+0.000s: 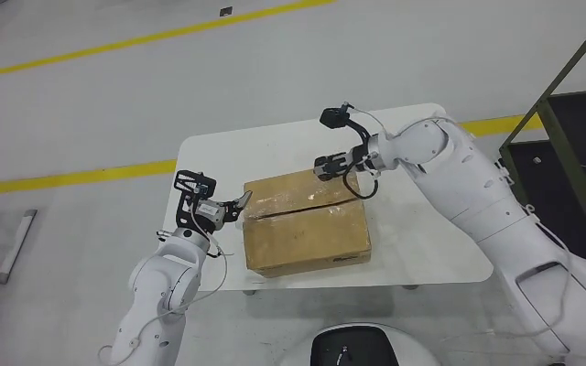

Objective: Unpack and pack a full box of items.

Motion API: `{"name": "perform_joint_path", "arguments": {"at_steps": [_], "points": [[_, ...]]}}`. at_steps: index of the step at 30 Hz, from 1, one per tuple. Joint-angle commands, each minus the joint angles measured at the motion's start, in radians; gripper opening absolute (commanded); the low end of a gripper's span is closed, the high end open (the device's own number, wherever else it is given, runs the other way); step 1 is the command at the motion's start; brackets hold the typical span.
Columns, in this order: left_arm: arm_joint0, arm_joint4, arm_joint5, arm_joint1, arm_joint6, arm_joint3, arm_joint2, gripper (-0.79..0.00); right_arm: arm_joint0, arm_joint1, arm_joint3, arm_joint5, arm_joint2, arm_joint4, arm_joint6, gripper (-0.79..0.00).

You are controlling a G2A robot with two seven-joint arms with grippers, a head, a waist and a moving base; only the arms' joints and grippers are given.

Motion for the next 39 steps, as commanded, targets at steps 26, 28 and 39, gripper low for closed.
{"name": "perform_joint_path", "arguments": {"at_steps": [26, 28, 39], "points": [[0.0, 0.0, 0.0, 0.0, 0.0, 0.0, 0.0, 0.0, -0.148, 0.065, -0.347, 0.123, 0.124, -0.008, 0.045, -0.785], [0.0, 0.0, 0.0, 0.0, 0.0, 0.0, 0.0, 0.0, -0.159, 0.071, -0.345, 0.12, 0.131, -0.026, 0.053, -0.785], [0.0, 0.0, 0.0, 0.0, 0.0, 0.0, 0.0, 0.0, -0.21, 0.1, -0.342, 0.109, 0.164, -0.087, 0.088, -0.785]]}}
